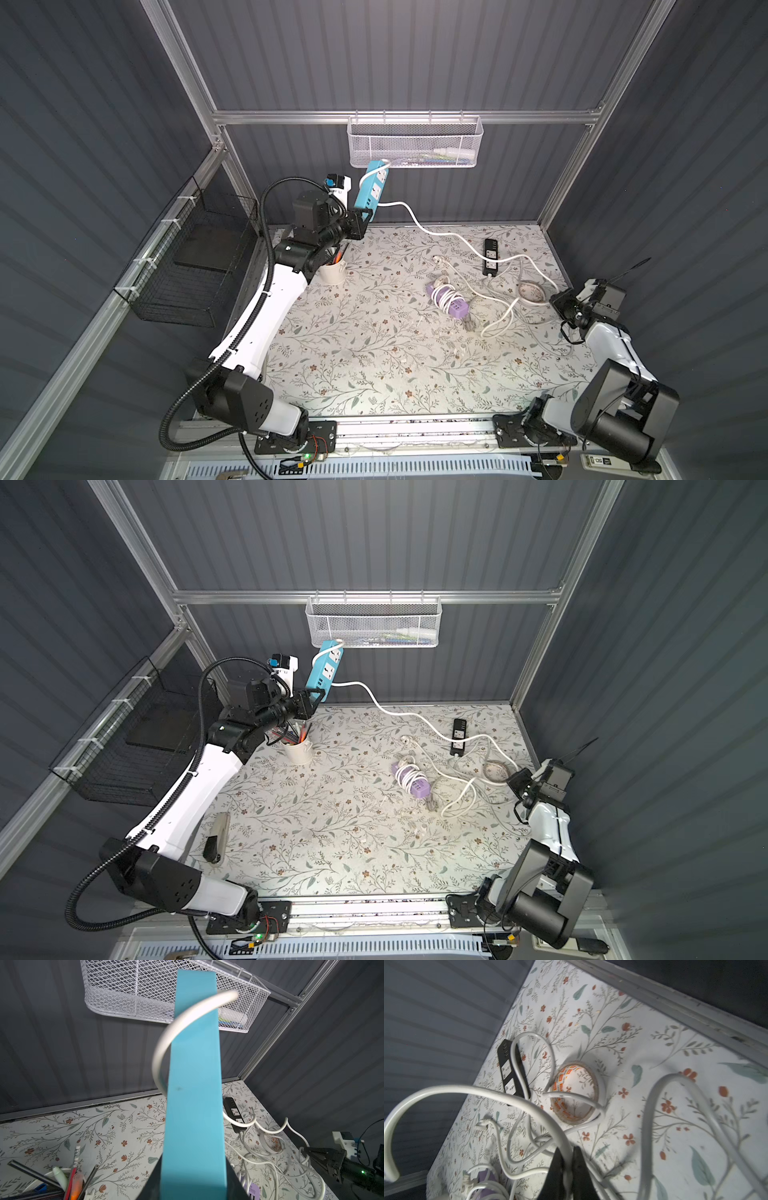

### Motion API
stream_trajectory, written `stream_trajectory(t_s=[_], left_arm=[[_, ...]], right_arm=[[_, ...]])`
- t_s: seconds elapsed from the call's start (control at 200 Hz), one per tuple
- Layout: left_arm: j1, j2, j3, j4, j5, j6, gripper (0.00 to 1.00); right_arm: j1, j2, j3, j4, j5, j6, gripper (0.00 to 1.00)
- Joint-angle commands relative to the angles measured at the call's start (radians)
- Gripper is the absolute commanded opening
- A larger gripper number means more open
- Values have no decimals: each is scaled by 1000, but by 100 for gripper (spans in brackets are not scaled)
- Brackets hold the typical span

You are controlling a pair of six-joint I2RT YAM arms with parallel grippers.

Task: Unwrap the cord wrapped around the power strip
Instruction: Unwrap the power cord from the power strip.

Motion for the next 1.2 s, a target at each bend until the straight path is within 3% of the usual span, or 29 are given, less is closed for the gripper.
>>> stream_trajectory(t_s=[0.0,0.205,0.585,0.851,0.956,1.196], left_arm=[[9,-35,10,42,12,11,0],[8,-1,2,71,100,-19,0],[-41,95,45,87,320,-25,0],[-162,157,74,51,363,35,0],[-183,174,74,46,368,39,0],[-201,208,93,38,392,35,0]], right_arm=[[-51,1,-26,-7,86,19,0],[-134,-1,-47,-7,138,46,0],[-148,62,-112,38,156,88,0],[-148,46,-142,86,93,97,37],[-129,-48,-142,69,85,73,60],[-28,-325,-74,-76,127,26,99]])
